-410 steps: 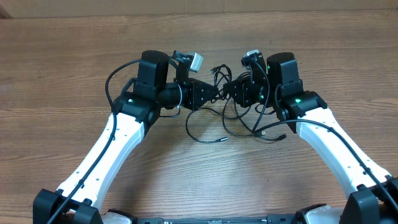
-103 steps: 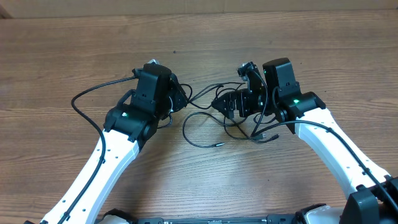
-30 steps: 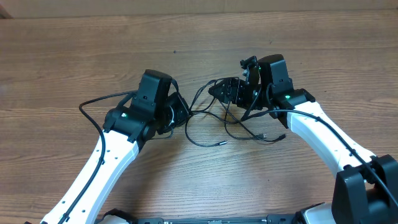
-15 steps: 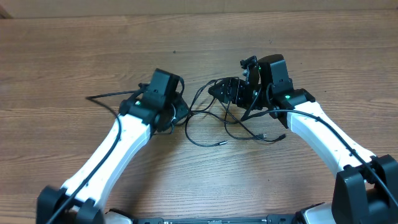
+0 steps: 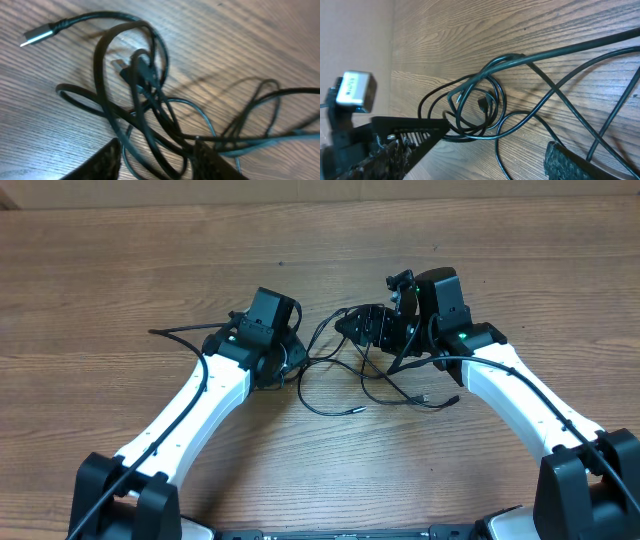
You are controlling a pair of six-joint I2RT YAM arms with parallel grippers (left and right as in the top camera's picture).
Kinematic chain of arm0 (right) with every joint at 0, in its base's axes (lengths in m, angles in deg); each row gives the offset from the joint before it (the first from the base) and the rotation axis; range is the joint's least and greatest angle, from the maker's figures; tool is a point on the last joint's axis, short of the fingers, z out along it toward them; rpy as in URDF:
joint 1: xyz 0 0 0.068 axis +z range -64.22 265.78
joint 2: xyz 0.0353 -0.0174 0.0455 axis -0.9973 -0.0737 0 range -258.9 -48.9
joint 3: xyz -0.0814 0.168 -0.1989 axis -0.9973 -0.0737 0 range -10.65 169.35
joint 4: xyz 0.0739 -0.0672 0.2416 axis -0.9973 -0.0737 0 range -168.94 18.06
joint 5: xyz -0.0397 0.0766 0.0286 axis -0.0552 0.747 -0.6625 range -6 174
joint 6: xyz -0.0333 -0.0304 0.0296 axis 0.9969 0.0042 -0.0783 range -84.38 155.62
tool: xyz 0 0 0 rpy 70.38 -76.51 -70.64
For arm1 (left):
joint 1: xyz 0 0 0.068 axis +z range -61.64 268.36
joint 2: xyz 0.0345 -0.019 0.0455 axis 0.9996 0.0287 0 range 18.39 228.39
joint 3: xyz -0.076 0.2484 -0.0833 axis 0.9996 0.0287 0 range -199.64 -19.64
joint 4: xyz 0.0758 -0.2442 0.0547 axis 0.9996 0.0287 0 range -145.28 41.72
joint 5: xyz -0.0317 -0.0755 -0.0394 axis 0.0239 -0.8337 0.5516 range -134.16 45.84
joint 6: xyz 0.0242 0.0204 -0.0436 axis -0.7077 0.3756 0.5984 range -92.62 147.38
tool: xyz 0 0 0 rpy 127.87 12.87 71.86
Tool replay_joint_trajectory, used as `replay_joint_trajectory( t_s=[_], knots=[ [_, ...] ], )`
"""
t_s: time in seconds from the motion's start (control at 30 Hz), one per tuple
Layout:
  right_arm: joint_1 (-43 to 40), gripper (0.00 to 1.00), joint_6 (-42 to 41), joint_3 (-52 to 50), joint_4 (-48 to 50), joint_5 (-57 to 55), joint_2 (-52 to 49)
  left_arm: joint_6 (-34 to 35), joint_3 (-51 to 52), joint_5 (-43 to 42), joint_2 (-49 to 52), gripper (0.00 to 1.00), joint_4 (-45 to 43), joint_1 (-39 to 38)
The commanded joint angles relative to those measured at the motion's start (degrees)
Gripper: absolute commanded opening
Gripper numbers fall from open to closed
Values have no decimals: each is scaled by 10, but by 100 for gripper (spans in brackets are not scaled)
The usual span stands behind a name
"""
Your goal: Untangle cables
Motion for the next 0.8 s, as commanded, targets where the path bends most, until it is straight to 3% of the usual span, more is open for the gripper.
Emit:
replay_joint_trajectory(
  t_s=[0.0,0.03,0.4,0.57,0.77],
  knots=[
    [2,86,0,10,3,-1,-3,9,-2,4,33,20,4,-4],
    [2,86,0,10,3,-1,-3,9,-2,0,37,4,4,-4],
    [2,86,0,10,-16,3,-3,9,-19,-45,-13,4,-1,-2],
    [2,92,0,10,-18,94,-3,9,-46,-40,-83,4,1,-2],
    [11,92,-22,10,-11,109,-3,9,-60,-44,-123,4,4,-5]
  ],
)
